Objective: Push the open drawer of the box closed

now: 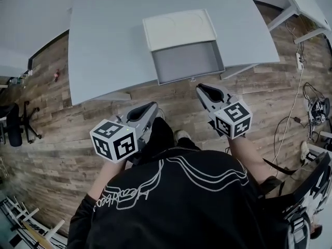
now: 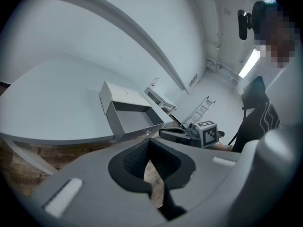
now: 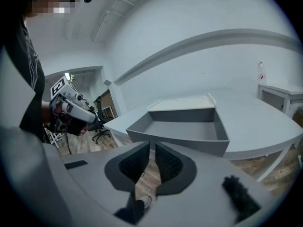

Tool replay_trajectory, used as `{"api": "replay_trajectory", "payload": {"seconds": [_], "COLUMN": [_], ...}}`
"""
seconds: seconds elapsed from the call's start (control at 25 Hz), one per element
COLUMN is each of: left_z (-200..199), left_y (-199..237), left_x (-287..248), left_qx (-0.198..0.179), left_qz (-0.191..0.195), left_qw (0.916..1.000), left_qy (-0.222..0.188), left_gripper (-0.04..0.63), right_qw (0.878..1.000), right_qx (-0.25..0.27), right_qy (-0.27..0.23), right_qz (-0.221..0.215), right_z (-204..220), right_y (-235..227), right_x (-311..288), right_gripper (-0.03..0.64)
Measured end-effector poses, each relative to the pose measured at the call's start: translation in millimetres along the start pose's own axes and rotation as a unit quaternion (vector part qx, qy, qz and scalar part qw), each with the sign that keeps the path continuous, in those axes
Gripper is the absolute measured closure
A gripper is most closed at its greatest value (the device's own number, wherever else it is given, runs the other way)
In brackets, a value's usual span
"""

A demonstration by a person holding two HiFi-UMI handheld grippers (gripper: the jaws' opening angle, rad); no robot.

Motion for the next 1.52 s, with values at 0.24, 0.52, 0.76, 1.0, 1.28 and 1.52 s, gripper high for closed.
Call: {"api": "replay_trajectory", "payload": {"seconds": [0.24, 0.52, 0.76, 1.0, 1.28, 1.52], "left_z": [-4.3, -12.2, -24.6, -34.0, -36.9, -43.7], "left_y": [18.2, 31.4, 39.2, 44.1, 46.1, 51.4], "left_x": [0.1, 0.1, -3.8, -3.8, -8.8, -10.3], "left_qx": [0.011, 0.009, -0.001, -0.005, -0.005, -0.006], "left_qz": [-0.007, -0.002, -0.002, 0.002, 0.008, 0.008], "left_qw": [0.9999, 0.9999, 1.0000, 1.0000, 0.9999, 0.9999], "left_qy": [0.003, 0.008, 0.008, 0.004, 0.007, 0.005], "left_gripper": [0.591, 0.591, 0.591, 0.591, 0.591, 0.591], "right_qw": [0.999, 0.998, 0.998, 0.998, 0.997, 0.998], "right_qx": [-0.005, -0.016, -0.011, -0.013, -0.029, -0.024], "right_qy": [0.014, 0.018, 0.023, 0.031, 0.031, 0.038], "right_qz": [0.029, 0.053, 0.059, 0.058, 0.059, 0.052], "right_z": [22.1, 30.1, 29.6, 26.3, 23.6, 14.9], "right_y": [-10.7, -12.1, -13.6, -12.6, -15.1, -20.6], "right_x": [-20.2, -35.9, -39.6, -38.6, -36.4, -46.4], "right_gripper": [0.526, 0.522, 0.541, 0.546, 0.546, 0.546]}}
Point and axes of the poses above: the fingertips, and each gripper's own axes: x backward along the fingers, y to its left, z out of its underside, the point moved 6 cm from there along x, backward along the fingers, and after that the axes turned 4 degrees about z, right-handed, at the moved point
